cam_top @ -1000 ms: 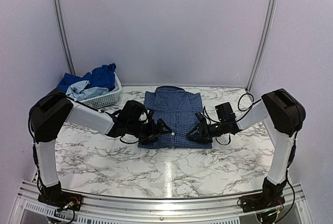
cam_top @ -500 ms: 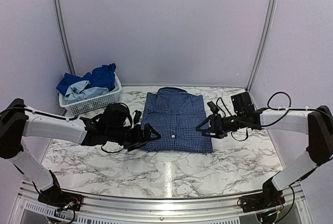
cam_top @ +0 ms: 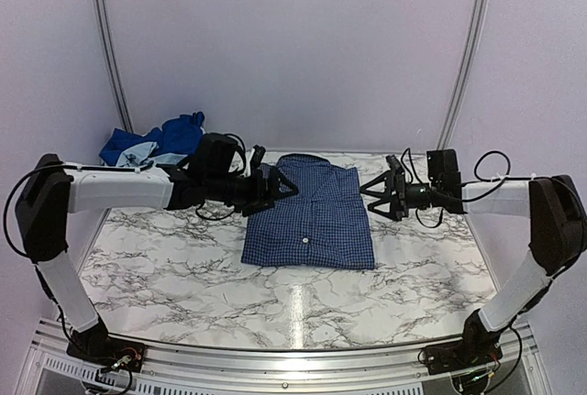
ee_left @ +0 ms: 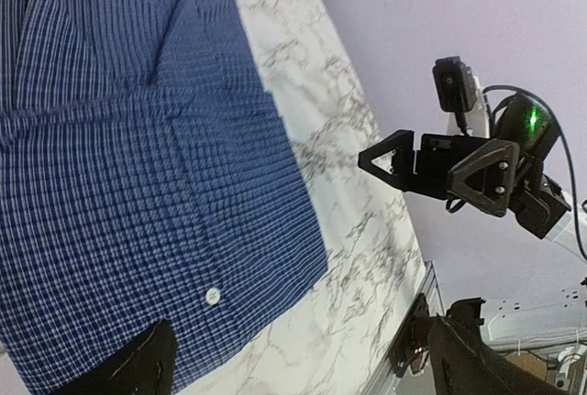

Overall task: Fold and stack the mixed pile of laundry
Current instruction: Smooth out the 2/3-rectangle-folded shirt at the center of the board.

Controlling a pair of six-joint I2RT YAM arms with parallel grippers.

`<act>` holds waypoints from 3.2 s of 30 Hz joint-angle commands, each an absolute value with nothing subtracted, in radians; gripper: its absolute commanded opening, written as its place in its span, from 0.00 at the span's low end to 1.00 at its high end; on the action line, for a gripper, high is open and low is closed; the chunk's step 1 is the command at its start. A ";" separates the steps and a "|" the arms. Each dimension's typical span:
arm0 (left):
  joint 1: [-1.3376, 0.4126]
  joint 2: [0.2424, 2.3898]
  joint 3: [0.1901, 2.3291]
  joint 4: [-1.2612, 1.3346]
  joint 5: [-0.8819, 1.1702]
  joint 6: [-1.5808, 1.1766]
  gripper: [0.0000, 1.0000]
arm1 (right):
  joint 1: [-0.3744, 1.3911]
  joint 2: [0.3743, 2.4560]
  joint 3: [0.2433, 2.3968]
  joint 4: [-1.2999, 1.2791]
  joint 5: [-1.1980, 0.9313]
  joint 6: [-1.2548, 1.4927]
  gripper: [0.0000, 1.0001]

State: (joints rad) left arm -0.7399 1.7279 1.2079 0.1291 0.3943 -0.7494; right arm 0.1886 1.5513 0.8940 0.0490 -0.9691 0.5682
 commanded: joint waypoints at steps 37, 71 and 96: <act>-0.614 2.081 1.436 0.109 0.547 -0.750 0.99 | 0.303 2.031 1.176 0.095 -1.061 0.575 0.99; -0.876 1.755 0.930 0.199 0.546 -0.773 0.98 | 0.435 1.707 0.775 0.066 -1.113 0.543 0.98; -0.863 1.538 0.890 0.127 0.284 -0.644 0.99 | 0.593 1.727 0.898 0.205 -1.116 0.762 0.95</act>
